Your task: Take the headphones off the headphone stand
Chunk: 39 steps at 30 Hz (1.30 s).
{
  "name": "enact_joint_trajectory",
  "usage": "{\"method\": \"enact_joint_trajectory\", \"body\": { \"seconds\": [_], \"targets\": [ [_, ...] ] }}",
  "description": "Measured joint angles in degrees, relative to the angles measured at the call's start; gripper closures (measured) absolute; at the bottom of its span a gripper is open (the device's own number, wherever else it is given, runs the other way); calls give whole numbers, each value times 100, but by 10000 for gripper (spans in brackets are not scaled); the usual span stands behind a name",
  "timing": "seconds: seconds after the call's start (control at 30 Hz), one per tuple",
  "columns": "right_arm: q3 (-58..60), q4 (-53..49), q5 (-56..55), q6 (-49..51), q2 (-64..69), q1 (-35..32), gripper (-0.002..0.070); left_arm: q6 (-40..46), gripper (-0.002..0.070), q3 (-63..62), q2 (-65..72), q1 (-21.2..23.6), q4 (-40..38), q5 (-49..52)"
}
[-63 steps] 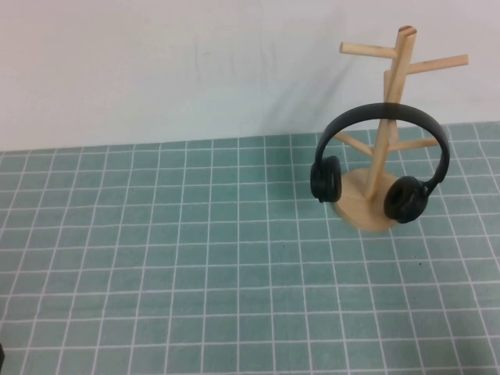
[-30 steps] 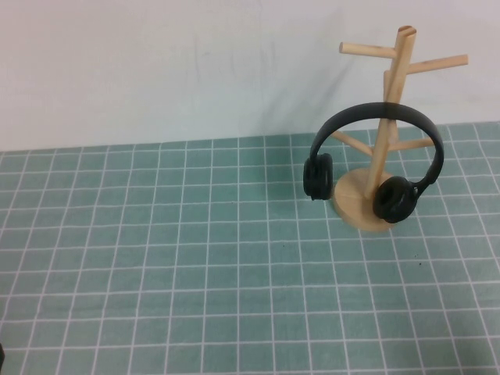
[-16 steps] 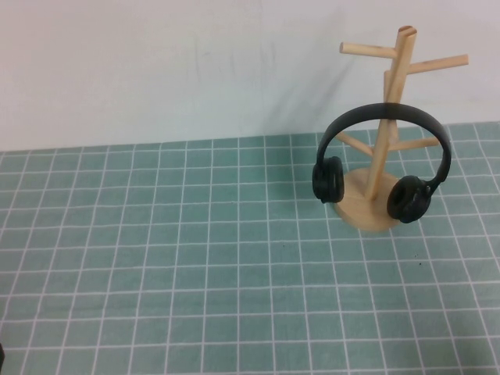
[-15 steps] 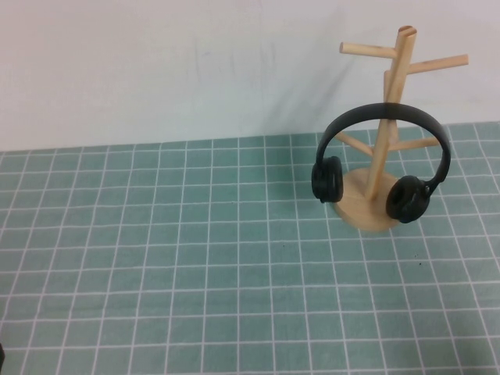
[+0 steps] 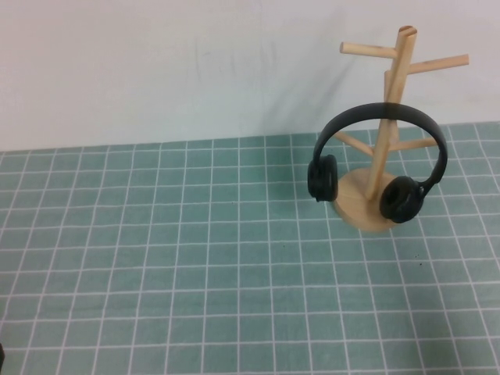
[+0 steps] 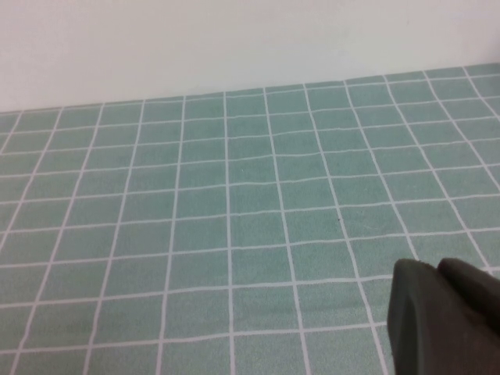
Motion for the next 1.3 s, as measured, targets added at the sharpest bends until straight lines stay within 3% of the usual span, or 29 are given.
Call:
{"method": "enact_joint_trajectory", "body": {
  "seconds": [0.23, 0.4, 0.53, 0.67, 0.87, 1.1, 1.2, 1.3],
  "targets": [
    [-1278, 141, 2037, -178, 528, 0, 685, 0, 675, 0, 0, 0, 0, 0],
    [-3098, -568, 4289, -859, 2338, 0, 685, 0, 675, 0, 0, 0, 0, 0],
    [-4145, -1162, 5304, -1409, 3744, 0, 683, 0, 675, 0, 0, 0, 0, 0],
    [-4750, -1519, 5416, -1546, 4741, 429, 682, 0, 675, 0, 0, 0, 0, 0],
    [-5415, -2290, 5057, -1325, 6165, 1876, 682, 0, 675, 0, 0, 0, 0, 0],
    [-5540, -5090, 4298, -63, 6977, 3866, 671, 0, 675, 0, 0, 0, 0, 0],
    [-5550, -5994, 3749, 167, 7144, 4193, 607, 0, 675, 0, 0, 0, 0, 0],
    [-5579, -6588, 3267, 325, 7289, 4258, 470, 0, 675, 0, 0, 0, 0, 0]
  ]
}}
